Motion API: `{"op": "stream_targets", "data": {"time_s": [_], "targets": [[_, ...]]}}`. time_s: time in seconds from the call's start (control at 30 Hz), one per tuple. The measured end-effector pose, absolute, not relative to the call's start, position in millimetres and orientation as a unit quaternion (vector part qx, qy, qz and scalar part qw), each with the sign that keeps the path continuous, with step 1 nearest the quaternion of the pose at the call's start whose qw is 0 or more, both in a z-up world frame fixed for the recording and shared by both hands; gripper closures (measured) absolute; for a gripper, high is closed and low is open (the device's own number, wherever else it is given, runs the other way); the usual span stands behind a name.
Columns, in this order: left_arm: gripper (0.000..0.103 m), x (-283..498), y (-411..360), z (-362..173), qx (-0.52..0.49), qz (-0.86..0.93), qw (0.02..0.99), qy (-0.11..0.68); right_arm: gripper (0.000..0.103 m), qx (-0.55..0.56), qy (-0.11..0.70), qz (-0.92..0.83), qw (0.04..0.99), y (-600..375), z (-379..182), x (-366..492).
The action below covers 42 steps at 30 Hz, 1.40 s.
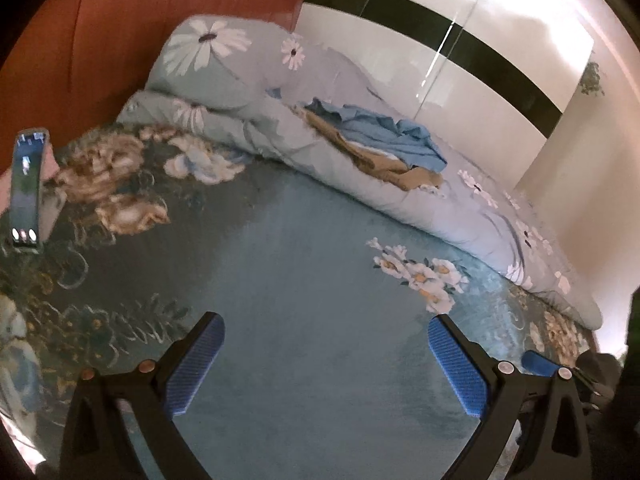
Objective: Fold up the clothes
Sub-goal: 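Move both grippers toward the clothes pile on the duvet, then grasp the light blue shirt from the pile with the right gripper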
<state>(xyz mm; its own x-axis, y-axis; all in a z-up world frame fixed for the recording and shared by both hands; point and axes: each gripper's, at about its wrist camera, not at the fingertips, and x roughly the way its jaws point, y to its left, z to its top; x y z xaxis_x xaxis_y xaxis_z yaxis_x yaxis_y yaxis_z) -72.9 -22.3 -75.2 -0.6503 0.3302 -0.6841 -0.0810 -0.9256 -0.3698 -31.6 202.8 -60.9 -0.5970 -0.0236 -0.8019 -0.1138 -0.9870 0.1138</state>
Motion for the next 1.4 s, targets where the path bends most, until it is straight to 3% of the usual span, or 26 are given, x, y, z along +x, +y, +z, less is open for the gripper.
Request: {"op": "stream_targets", "data": {"time_s": [0.27,0.77,0.83,0.87,1.17,1.23,1.33,1.4], "targets": [[0.0,-108.0,-30.6,-111.0,-0.422,0.894,0.098,-0.114,0.009,-0.458,0.061,0.887,0.019,226.0,-68.0,-134.2],[0.0,-205.7,-73.5,-161.9,-0.397,0.895,0.085,-0.185,0.013,-0.431,-0.069,0.9,0.007,193.2,-51.7,-462.2],[0.0,-211.2,-76.3,-169.1,-0.405,0.894,0.075,-0.173,0.032,-0.435,-0.088,0.896,0.022,184.8,-60.5,-496.5],[0.0,-212.2,-77.6,-171.0,-0.403,0.898,0.069,-0.164,0.035,-0.437,-0.097,0.894,0.03,180.7,-65.0,-513.7],[0.0,-216.8,-89.4,-184.9,-0.392,0.901,0.062,-0.178,0.039,-0.435,-0.164,0.881,0.084,162.5,-93.8,-590.7],[0.0,-219.0,-89.9,-187.6,-0.396,0.897,0.068,-0.186,0.064,-0.428,-0.166,0.883,0.099,162.4,-90.5,-599.4],[0.0,-221.3,-90.3,-189.4,-0.406,0.891,0.067,-0.191,0.093,-0.433,-0.14,0.883,0.116,170.9,-82.4,-604.9],[0.0,-221.1,-93.3,-188.5,-0.412,0.885,0.069,-0.206,0.097,-0.44,-0.114,0.882,0.12,179.3,-76.9,-603.1]]}}
